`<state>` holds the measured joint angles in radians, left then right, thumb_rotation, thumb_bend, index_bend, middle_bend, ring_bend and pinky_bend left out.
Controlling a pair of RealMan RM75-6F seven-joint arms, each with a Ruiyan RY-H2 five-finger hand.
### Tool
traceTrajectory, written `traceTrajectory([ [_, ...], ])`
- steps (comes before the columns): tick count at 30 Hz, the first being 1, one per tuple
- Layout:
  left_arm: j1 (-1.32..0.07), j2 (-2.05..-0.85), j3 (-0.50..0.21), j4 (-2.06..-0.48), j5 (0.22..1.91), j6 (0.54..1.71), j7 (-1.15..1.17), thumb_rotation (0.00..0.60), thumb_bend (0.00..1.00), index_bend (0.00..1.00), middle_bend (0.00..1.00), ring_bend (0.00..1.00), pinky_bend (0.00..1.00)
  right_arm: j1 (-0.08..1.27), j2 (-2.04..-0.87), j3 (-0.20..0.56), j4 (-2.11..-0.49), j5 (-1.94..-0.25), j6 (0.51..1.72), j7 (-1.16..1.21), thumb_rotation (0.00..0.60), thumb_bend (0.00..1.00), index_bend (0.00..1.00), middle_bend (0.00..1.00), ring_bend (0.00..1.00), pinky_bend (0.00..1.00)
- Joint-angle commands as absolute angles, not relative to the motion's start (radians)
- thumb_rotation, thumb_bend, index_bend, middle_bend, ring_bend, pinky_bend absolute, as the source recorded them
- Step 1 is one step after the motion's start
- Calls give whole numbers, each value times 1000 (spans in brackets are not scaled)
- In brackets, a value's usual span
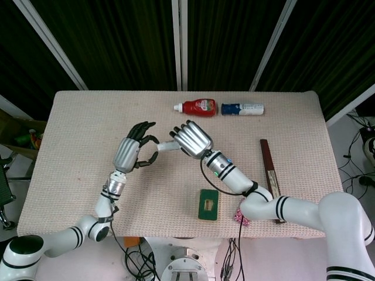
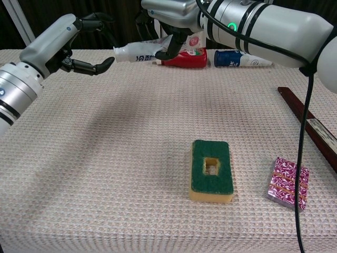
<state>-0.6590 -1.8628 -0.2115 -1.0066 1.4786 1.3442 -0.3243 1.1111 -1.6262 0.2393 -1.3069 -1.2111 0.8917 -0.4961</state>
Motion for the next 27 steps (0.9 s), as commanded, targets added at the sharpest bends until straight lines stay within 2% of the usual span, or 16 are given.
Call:
traceTrajectory([
  [1, -656, -1847, -209, -1027, 1476, 1337, -313, 511, 375, 532, 115, 66, 104, 1111, -1628, 240, -1304, -1212, 895, -499, 600, 905, 912, 726, 561, 584],
  [27, -631, -1729, -202, -1266, 1442, 1270, -300, 380, 378, 525, 114, 66, 104, 1116, -1653, 262, -1278, -1211, 906, -494, 600, 903, 916, 727, 560, 568],
])
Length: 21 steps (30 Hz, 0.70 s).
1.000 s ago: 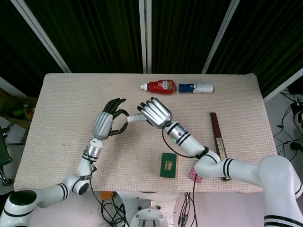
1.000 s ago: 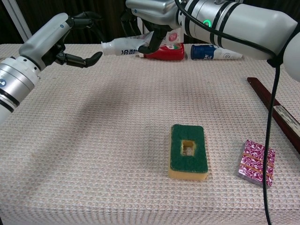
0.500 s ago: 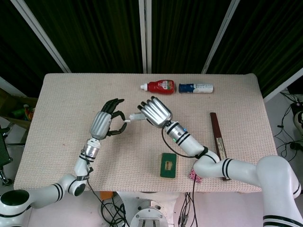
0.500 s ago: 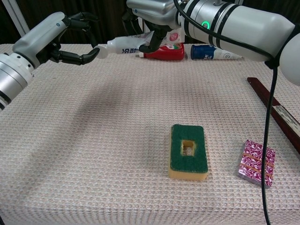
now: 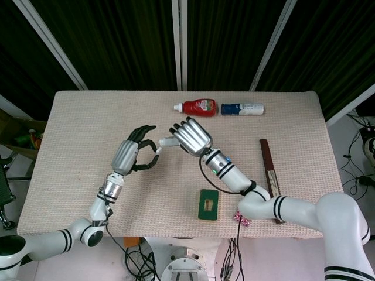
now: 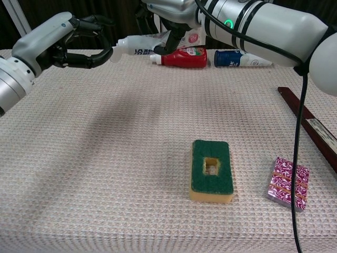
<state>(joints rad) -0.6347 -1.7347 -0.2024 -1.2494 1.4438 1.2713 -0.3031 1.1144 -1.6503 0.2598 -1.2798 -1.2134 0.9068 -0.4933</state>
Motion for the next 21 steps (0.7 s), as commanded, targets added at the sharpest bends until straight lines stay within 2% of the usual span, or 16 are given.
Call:
traceTrajectory([
  [1, -630, -1727, -201, -1274, 1441, 1269, -302, 378, 379, 524, 114, 66, 105, 1117, -1655, 263, -1276, -1209, 905, -494, 600, 904, 916, 727, 560, 568],
  [7, -625, -1724, -200, -1304, 1442, 1270, -294, 341, 378, 518, 114, 66, 105, 1124, -1670, 273, -1263, -1203, 907, -493, 600, 903, 916, 727, 560, 567],
  [16, -624, -1731, -207, -1310, 1430, 1265, -278, 332, 378, 507, 113, 66, 105, 1129, -1682, 277, -1257, -1203, 905, -487, 600, 903, 917, 727, 560, 566],
  [21, -606, -1719, -214, -1299, 1426, 1290, -280, 332, 378, 496, 113, 66, 105, 1114, -1662, 253, -1271, -1213, 902, -488, 600, 902, 915, 727, 560, 565],
])
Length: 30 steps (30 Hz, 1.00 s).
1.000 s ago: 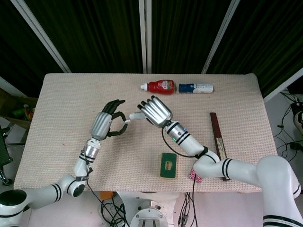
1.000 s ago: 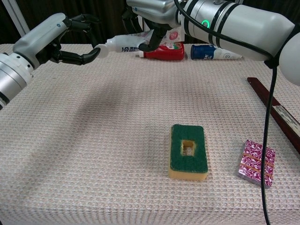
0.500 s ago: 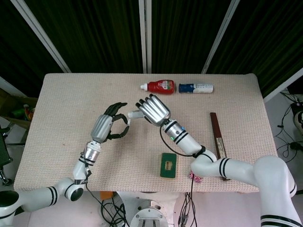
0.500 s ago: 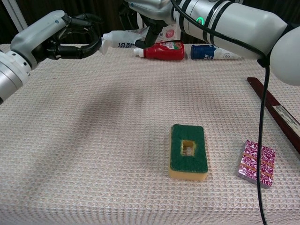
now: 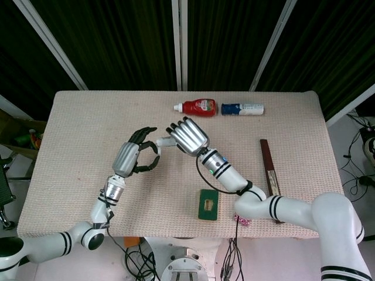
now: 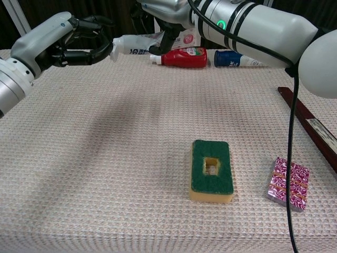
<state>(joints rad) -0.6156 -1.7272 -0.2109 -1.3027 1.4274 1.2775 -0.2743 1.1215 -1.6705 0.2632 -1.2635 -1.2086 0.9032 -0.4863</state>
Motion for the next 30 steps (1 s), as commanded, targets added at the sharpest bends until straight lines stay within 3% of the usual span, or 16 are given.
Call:
traceTrajectory([
  [1, -600, -1714, -213, -1298, 1427, 1298, -283, 331, 378, 488, 113, 66, 105, 1109, -1656, 246, -1275, -1216, 902, -488, 600, 902, 915, 727, 560, 565],
  [7, -551, -1676, -207, -1273, 1437, 1366, -275, 334, 378, 451, 113, 66, 105, 1070, -1650, 200, -1265, -1203, 884, -480, 600, 890, 910, 725, 560, 563],
  [9, -538, -1659, -207, -1262, 1432, 1375, -255, 333, 379, 443, 113, 66, 105, 1063, -1675, 187, -1229, -1189, 864, -470, 600, 838, 904, 714, 558, 554],
  [11, -529, -1646, -208, -1255, 1424, 1379, -238, 333, 377, 429, 113, 66, 105, 1060, -1707, 182, -1186, -1176, 850, -462, 600, 711, 861, 686, 544, 526],
  [15, -509, -1626, -212, -1245, 1403, 1384, -209, 333, 374, 405, 113, 66, 105, 1054, -1795, 179, -1081, -1146, 834, -454, 600, 403, 662, 587, 447, 472],
  [20, -490, -1599, -207, -1248, 1385, 1372, -190, 333, 366, 382, 113, 66, 105, 1039, -1842, 172, -1031, -1117, 817, -478, 600, 205, 315, 372, 280, 376],
  [24, -474, -1559, -201, -1252, 1366, 1356, -141, 337, 344, 338, 113, 66, 105, 1012, -1800, 181, -1094, -1091, 843, -511, 600, 176, 62, 236, 193, 321],
  [30, -428, -1451, -194, -1288, 1322, 1336, -86, 353, 323, 287, 125, 67, 105, 898, -1602, 174, -1348, -1087, 984, -538, 600, 176, 0, 215, 182, 325],
])
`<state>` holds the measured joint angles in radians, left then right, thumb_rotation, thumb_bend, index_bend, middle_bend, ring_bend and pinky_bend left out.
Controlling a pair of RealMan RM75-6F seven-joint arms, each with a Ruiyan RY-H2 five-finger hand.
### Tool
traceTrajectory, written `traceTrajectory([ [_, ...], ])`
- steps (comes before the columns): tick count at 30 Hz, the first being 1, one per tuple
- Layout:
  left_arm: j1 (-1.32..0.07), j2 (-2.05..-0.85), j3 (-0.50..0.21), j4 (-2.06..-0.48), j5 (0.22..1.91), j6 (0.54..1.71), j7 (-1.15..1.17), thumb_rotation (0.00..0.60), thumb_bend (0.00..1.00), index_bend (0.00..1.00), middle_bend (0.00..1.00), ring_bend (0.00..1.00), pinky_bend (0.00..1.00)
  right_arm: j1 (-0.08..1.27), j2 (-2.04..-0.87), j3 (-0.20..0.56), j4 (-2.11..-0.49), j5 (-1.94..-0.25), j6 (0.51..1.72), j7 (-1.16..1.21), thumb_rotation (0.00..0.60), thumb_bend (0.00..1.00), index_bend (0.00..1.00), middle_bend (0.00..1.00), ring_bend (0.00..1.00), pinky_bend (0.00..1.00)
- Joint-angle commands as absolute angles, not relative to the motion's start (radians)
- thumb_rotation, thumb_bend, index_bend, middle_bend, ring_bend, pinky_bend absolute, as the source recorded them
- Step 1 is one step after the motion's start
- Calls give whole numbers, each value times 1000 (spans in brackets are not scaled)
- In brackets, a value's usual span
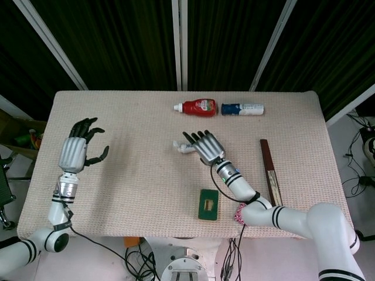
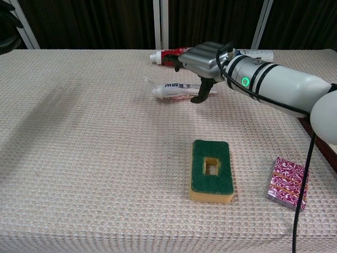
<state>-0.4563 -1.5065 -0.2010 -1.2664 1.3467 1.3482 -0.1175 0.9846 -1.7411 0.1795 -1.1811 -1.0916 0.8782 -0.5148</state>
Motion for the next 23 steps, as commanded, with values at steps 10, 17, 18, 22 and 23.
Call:
traceTrajectory([
  [10, -293, -1285, -147, -1310, 1301, 1417, -14, 480, 289, 273, 160, 83, 106, 549, -1182, 53, -1702, -1202, 1312, -333, 600, 193, 9, 204, 95, 196],
  [17, -187, -1179, -86, -1430, 1351, 1494, -56, 505, 289, 273, 160, 83, 105, 330, -1028, -52, -1758, -1347, 1483, -75, 600, 211, 10, 157, 37, 127],
  [18, -164, -1162, -69, -1463, 1364, 1511, -58, 504, 289, 273, 160, 83, 105, 292, -1020, -70, -1750, -1376, 1518, -40, 600, 213, 10, 156, 37, 126],
  [22, -111, -1141, -30, -1539, 1400, 1559, -46, 502, 289, 273, 160, 83, 105, 216, -1037, -98, -1706, -1439, 1584, 18, 600, 231, 10, 155, 37, 122],
  [23, -100, -1138, -19, -1556, 1411, 1564, -44, 500, 289, 273, 160, 83, 105, 204, -1047, -99, -1694, -1449, 1589, 25, 600, 233, 9, 155, 37, 121],
])
